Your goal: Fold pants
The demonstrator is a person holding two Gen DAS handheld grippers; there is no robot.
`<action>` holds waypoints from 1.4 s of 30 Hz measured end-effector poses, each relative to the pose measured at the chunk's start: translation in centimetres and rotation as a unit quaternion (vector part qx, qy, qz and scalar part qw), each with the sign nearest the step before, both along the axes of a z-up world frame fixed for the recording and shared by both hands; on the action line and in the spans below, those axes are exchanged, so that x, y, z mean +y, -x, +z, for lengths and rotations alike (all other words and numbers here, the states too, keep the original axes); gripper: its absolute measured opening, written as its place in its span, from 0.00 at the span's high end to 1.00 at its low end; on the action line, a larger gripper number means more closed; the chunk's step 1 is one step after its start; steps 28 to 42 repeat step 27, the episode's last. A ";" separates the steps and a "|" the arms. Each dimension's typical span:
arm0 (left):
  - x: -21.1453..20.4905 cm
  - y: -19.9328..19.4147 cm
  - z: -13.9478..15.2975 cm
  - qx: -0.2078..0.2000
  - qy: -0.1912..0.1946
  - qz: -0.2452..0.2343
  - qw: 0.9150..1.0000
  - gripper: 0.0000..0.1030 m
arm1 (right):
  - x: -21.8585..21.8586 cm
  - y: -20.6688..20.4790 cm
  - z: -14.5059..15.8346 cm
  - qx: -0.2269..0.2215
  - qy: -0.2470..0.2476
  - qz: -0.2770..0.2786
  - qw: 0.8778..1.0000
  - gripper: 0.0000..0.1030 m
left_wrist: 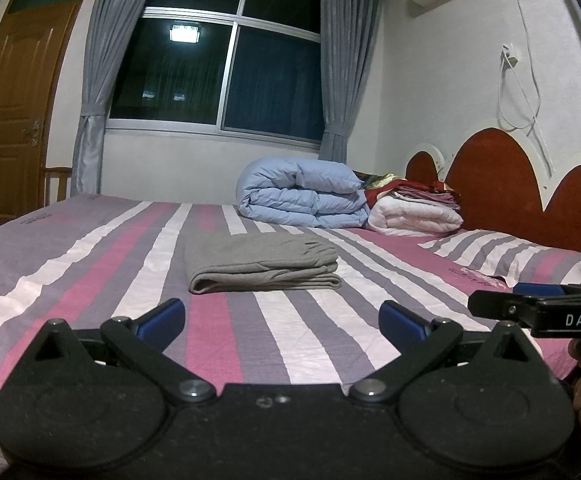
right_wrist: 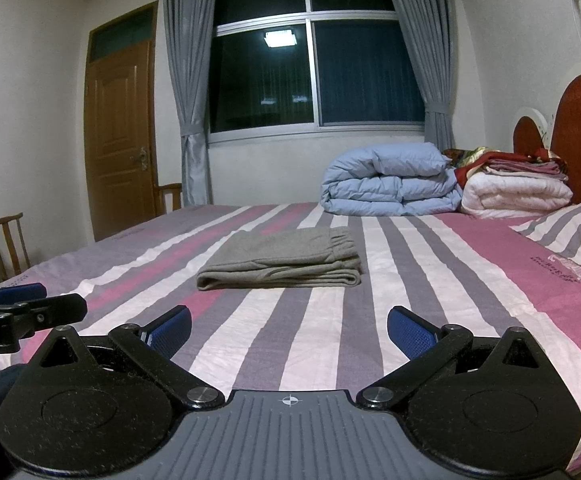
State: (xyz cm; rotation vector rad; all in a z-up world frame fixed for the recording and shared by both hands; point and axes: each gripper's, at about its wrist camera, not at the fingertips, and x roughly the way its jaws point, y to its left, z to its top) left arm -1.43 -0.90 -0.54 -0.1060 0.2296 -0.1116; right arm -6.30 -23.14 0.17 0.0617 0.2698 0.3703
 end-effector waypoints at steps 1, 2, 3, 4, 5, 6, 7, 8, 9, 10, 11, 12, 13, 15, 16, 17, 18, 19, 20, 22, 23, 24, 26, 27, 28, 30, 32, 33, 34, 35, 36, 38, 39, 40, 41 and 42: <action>0.0 0.1 0.0 0.000 0.000 0.000 1.000 0.06 | 0.0 0.0 0.0 0.000 0.000 0.000 1.000 0.00; 0.0 0.1 0.0 -0.001 0.000 0.001 1.000 0.06 | 0.0 0.0 0.0 0.000 0.000 0.000 1.000 0.00; 0.0 0.1 0.0 0.000 0.000 0.000 1.000 0.06 | 0.0 0.0 0.0 0.000 0.000 0.000 1.000 0.00; 0.0 0.1 0.1 0.000 0.000 -0.002 1.000 0.06 | 0.0 0.0 0.0 0.000 0.000 0.000 1.000 0.00; 0.0 0.1 0.1 -0.003 0.000 -0.002 1.000 0.06 | 0.0 0.0 0.0 0.000 0.000 0.000 1.000 0.00; -0.1 0.1 0.2 -0.006 0.000 -0.002 1.000 0.06 | 0.0 0.0 0.0 0.000 0.000 0.000 1.000 0.00; -0.2 0.2 0.4 -0.007 0.000 -0.004 1.000 0.06 | 0.0 0.0 0.0 0.000 0.000 0.000 1.000 0.00; -0.2 0.1 0.4 -0.007 0.000 -0.005 1.000 0.06 | 0.0 0.0 0.0 0.000 0.000 0.000 1.000 0.00; -0.2 0.2 0.4 -0.006 -0.001 -0.003 1.000 0.06 | 0.0 0.0 0.0 0.001 0.000 0.000 1.000 0.00; -0.2 0.1 0.5 -0.007 -0.001 -0.004 1.000 0.06 | 0.0 0.0 0.1 0.001 0.000 0.000 1.000 0.00; -0.3 0.2 0.5 -0.007 -0.001 -0.004 1.000 0.06 | 0.0 0.0 0.0 0.001 0.000 0.000 1.000 0.00; -0.3 0.2 0.5 -0.008 -0.001 -0.004 1.000 0.06 | 0.0 0.0 0.0 0.001 0.000 0.000 1.000 0.00; -0.3 0.2 0.5 -0.009 0.000 -0.007 1.000 0.06 | 0.0 0.0 0.0 0.001 0.000 0.000 1.000 0.00; -0.1 0.2 0.6 -0.015 0.005 -0.015 1.000 0.06 | 0.0 0.0 -0.1 0.002 0.000 0.000 1.000 0.00; -0.1 0.3 0.6 -0.018 0.006 -0.017 1.000 0.06 | 0.0 0.0 -0.1 0.002 0.000 0.000 1.000 0.00; 0.0 0.1 0.6 -0.017 0.008 -0.019 1.000 0.06 | -0.1 0.0 -0.1 0.002 0.000 0.000 1.000 0.00; 0.1 0.2 0.6 -0.018 0.009 -0.019 1.000 0.06 | -0.1 0.0 -0.1 0.002 0.001 0.001 1.000 0.00; 0.1 0.2 0.5 -0.020 0.009 -0.019 1.000 0.06 | 0.0 0.0 -0.1 0.002 0.000 0.000 1.000 0.00; 0.1 0.1 0.5 -0.021 0.009 -0.021 1.000 0.06 | -0.1 0.0 -0.1 0.002 0.000 0.000 1.000 0.00; 0.1 0.1 0.4 -0.020 0.007 -0.023 1.000 0.06 | -0.1 0.0 -0.1 0.002 0.000 0.000 1.000 0.00; 0.1 0.1 0.4 -0.021 0.005 -0.022 1.000 0.06 | -0.1 0.0 0.0 0.002 0.000 0.000 1.000 0.00; 0.0 0.2 0.3 -0.020 0.003 -0.022 1.000 0.06 | -0.1 0.0 0.0 0.002 0.000 0.001 1.000 0.00; 0.0 0.1 0.3 -0.020 0.000 -0.021 1.000 0.06 | -0.1 0.0 0.0 0.002 0.000 0.000 1.000 0.00; 0.0 -0.1 0.3 -0.019 0.000 -0.021 1.000 0.06 | -0.1 0.0 0.0 0.002 0.000 0.000 1.000 0.00; 0.0 -0.1 0.3 -0.019 0.000 -0.021 1.000 0.06 | -0.1 0.0 0.0 0.002 0.000 0.000 1.000 0.00; 0.0 -0.1 0.3 -0.019 0.000 -0.021 1.000 0.06 | -0.1 0.0 0.0 0.002 0.000 0.000 1.000 0.00; 0.0 -0.1 0.3 -0.019 0.000 -0.021 1.000 0.06 | -0.1 0.0 0.0 0.002 0.000 0.000 1.000 0.00; 0.0 -0.1 0.3 -0.019 0.000 -0.021 1.000 0.06 | -0.1 0.0 0.0 0.002 0.000 0.000 1.000 0.00; 0.0 -0.1 0.3 -0.019 0.000 -0.021 1.000 0.06 | -0.1 0.0 0.0 0.002 0.000 0.000 1.000 0.00; 0.0 -0.1 0.3 -0.019 0.000 -0.021 1.000 0.06 | -0.1 0.0 0.0 0.002 0.000 0.000 1.000 0.00; 0.0 -0.1 0.3 -0.019 0.000 -0.021 1.000 0.06 | -0.1 0.0 0.0 0.002 0.000 0.000 1.000 0.00; 0.0 -0.1 0.3 -0.019 0.000 -0.021 1.000 0.06 | -0.1 0.0 0.0 0.002 0.000 0.000 1.000 0.00; 0.0 -0.1 0.3 -0.019 0.000 -0.021 1.000 0.06 | -0.1 0.0 0.0 0.002 0.000 0.000 1.000 0.00; 0.0 -0.1 0.3 -0.019 0.000 -0.021 1.000 0.06 | -0.1 0.0 0.0 0.002 0.000 0.000 1.000 0.00; 0.0 -0.1 0.3 -0.019 0.000 -0.021 1.000 0.06 | -0.1 0.0 0.0 0.002 0.000 0.000 1.000 0.00; 0.0 -0.1 0.3 -0.019 0.000 -0.021 1.000 0.06 | -0.1 0.0 0.0 0.002 0.000 0.000 1.000 0.00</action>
